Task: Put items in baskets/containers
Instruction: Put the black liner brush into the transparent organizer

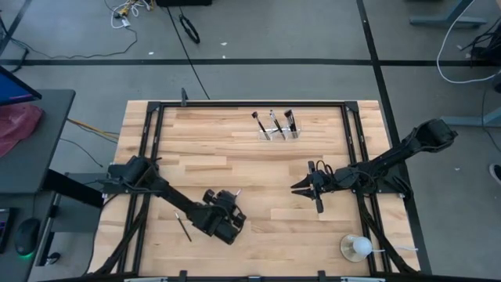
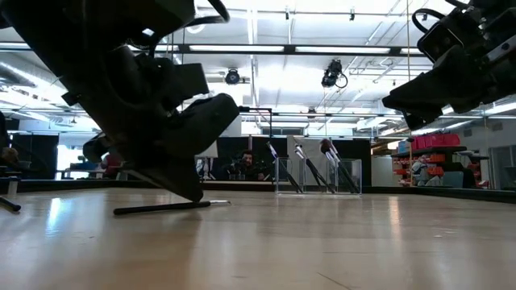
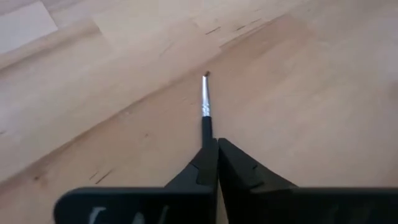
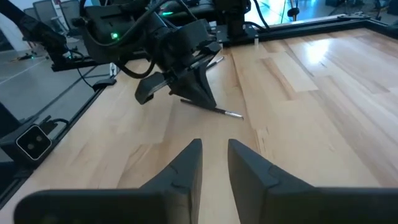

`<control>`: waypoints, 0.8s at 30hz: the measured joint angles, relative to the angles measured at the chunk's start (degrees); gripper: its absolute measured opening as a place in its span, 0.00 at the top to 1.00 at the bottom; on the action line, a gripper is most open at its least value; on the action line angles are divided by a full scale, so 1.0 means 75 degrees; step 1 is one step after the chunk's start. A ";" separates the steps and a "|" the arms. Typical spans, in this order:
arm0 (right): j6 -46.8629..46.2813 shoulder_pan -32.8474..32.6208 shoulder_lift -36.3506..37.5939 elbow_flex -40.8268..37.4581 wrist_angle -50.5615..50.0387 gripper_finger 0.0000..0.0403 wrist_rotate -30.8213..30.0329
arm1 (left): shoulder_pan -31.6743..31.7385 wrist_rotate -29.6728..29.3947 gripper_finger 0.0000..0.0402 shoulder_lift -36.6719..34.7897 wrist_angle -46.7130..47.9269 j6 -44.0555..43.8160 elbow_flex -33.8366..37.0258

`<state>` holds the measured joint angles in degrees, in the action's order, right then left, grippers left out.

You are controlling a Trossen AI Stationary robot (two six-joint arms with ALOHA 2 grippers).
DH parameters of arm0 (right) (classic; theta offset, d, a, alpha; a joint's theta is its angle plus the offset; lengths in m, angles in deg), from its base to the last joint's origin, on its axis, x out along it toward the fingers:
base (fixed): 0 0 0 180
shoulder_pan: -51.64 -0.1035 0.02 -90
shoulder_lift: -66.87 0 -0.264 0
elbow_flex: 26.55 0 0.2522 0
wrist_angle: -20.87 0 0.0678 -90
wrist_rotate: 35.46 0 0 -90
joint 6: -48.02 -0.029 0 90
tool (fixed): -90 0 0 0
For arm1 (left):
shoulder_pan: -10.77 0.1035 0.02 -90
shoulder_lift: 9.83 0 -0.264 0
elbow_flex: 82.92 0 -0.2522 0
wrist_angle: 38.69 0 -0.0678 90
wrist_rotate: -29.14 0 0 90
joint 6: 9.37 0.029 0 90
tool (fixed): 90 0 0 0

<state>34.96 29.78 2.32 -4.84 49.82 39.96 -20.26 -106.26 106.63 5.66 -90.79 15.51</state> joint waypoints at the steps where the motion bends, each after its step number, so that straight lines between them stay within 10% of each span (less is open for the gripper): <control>1: 0.0000 0.0000 0.0000 0.0000 0.0000 0.81 -0.0001 | -0.0025 0.0014 0.94 -0.0003 0.0001 -0.0022 0.0000; 14: 0.0003 0.0000 0.0000 0.0000 -0.0032 0.81 -0.0001 | -0.0527 -0.0901 0.45 -0.0035 0.1320 -0.1224 -0.0015; 24: 0.0003 0.0000 0.0000 0.0000 -0.0044 0.81 -0.0001 | -0.0798 -0.1477 0.46 -0.0032 0.0531 -0.0238 0.0165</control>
<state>34.98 29.78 2.32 -4.84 49.49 39.95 -26.25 -117.33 106.39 9.65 -92.58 16.75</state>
